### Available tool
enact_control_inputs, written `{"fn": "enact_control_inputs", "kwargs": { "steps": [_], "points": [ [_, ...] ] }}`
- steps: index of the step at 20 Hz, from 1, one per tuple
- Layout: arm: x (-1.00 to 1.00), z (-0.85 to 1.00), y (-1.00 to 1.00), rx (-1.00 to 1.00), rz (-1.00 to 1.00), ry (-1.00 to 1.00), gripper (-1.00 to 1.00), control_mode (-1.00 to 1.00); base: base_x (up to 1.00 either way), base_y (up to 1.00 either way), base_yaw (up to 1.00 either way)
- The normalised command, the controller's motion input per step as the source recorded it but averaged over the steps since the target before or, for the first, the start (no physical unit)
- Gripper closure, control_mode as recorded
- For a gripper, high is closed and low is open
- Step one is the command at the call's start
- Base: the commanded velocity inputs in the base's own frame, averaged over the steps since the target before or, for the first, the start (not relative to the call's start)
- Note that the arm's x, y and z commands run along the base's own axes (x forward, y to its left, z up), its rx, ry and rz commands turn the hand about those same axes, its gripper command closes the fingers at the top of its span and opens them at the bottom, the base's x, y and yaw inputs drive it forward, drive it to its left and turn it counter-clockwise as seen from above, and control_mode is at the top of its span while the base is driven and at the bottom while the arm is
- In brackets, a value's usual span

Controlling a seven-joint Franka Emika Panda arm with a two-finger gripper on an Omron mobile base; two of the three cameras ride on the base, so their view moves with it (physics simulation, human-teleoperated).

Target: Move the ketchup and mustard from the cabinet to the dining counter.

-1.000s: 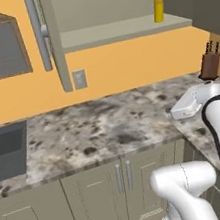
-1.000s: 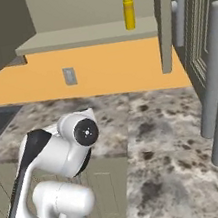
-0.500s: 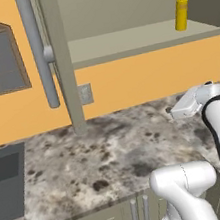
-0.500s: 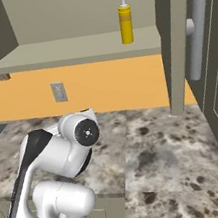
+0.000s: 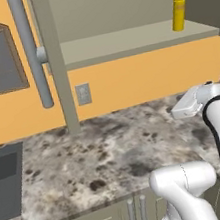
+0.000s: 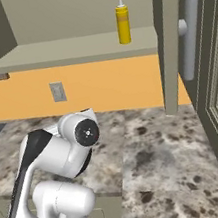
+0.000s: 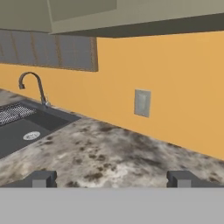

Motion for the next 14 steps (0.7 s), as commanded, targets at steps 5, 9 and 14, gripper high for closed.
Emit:
{"fn": "enact_control_inputs", "kwargs": {
  "steps": [5,9,14],
  "points": [
    [0.00,0.00,0.00,0.00,0.00,0.00,-1.00,1.00,0.35,-0.65,-0.38],
    [0.00,0.00,0.00,0.00,0.00,0.00,-1.00,1.00,0.60,-0.38,-0.54],
    [0.00,0.00,0.00,0.00,0.00,0.00,-1.00,1.00,0.74,-0.32,-0.56]
  ]
}}
